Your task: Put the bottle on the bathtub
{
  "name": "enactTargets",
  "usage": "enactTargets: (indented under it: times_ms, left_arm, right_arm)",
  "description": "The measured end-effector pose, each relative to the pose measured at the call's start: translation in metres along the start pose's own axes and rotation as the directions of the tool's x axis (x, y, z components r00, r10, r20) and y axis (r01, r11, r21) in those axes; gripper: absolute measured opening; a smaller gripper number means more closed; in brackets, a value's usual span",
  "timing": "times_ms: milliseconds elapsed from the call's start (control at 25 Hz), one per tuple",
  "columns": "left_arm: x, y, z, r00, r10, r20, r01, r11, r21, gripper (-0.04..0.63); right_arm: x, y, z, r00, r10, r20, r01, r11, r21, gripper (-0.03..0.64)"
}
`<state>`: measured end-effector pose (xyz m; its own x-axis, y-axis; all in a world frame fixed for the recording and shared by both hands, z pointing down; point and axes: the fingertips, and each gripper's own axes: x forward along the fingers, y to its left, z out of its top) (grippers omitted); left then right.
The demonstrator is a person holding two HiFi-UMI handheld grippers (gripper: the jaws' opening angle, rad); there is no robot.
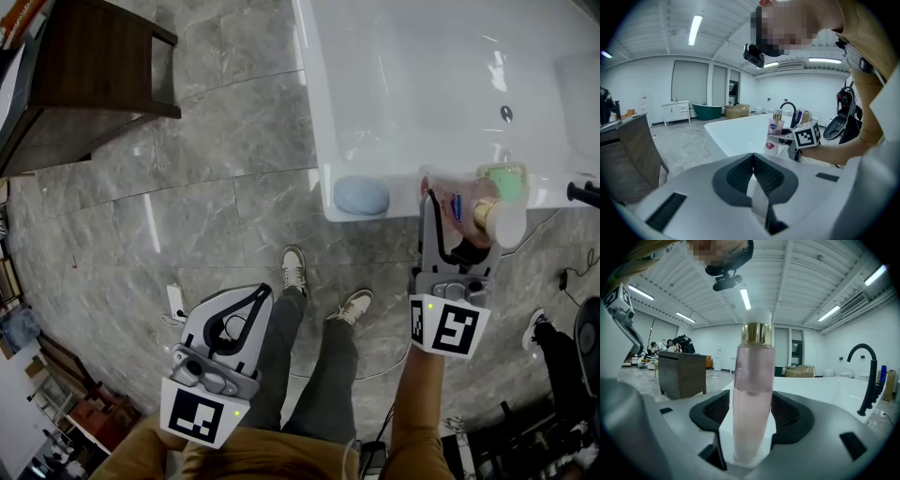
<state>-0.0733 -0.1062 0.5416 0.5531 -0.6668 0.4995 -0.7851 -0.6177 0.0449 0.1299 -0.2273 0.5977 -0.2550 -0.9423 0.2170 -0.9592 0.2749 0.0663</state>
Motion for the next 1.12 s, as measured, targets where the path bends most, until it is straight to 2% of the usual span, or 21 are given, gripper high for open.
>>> enactTargets:
  times_ms: [760,1120]
  left_arm:
    - [-0.023,-0.016,0.024,0.998,-0.028,0.065,0.027,1.0,0.013,0.006]
    - [-0.05,-0.026,0.035,0.996,-0.025,0.087,0.023,0.999,0.026,0.008]
  right_arm:
    - [-0.03,0.003,0.014,0.998,0.001,-0.067,-0.005,0.998,-0.058,0.265]
    - [-0.053,-0.002,0.028,0.996,-0.039,-0.078,0.036,0.998,-0.046,0.265]
